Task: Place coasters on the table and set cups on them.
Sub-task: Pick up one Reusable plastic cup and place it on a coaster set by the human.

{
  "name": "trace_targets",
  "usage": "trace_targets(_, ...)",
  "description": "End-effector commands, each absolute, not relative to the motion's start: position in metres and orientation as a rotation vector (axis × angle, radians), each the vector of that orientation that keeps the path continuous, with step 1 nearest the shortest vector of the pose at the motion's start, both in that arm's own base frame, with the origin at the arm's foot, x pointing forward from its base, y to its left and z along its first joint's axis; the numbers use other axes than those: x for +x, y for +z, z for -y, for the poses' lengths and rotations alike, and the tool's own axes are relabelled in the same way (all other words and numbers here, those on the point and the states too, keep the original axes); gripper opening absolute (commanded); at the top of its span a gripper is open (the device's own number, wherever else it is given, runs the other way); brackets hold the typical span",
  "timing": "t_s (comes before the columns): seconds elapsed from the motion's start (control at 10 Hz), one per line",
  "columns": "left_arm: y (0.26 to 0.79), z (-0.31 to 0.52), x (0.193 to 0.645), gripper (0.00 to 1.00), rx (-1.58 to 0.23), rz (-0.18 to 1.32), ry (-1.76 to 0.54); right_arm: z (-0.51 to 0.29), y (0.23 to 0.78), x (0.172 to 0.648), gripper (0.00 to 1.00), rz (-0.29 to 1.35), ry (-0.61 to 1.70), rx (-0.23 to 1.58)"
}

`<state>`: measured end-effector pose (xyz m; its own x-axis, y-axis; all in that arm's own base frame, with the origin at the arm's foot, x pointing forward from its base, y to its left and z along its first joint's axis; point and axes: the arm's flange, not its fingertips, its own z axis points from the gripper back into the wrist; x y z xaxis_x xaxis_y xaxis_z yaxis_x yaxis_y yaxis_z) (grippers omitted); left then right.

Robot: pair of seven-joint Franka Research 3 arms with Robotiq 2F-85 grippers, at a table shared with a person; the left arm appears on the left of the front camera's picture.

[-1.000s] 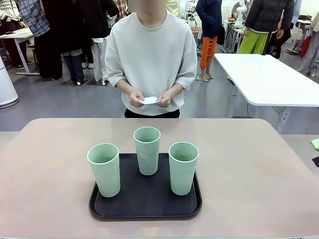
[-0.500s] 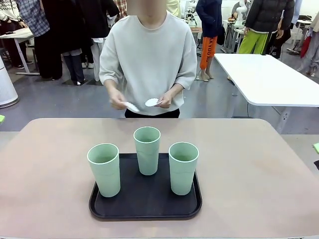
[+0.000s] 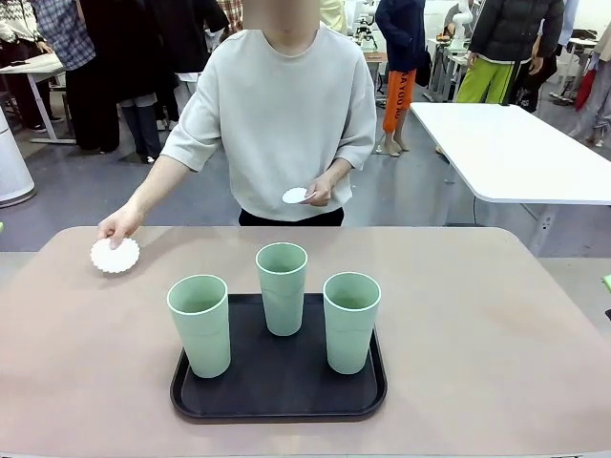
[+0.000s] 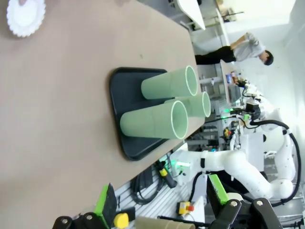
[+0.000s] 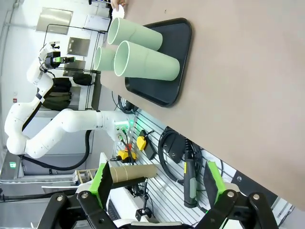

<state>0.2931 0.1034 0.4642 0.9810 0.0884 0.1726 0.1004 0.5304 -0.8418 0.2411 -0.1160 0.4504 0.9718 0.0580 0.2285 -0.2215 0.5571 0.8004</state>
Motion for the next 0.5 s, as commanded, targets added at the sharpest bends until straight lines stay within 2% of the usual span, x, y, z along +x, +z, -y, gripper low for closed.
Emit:
trace_targets(0.0, 0.4638, -0.1053, 0.2931, 1.00, -1.037, 0.212, -0.012, 0.1159, 0.4503, 0.2417, 1.00, 0.188, 0.172, 0.982)
trace_targets(0.4, 0.4638, -0.1053, 0.2931, 1.00, -1.037, 0.212, -0.012, 0.1159, 0.4503, 0.2417, 1.00, 0.188, 0.172, 0.982)
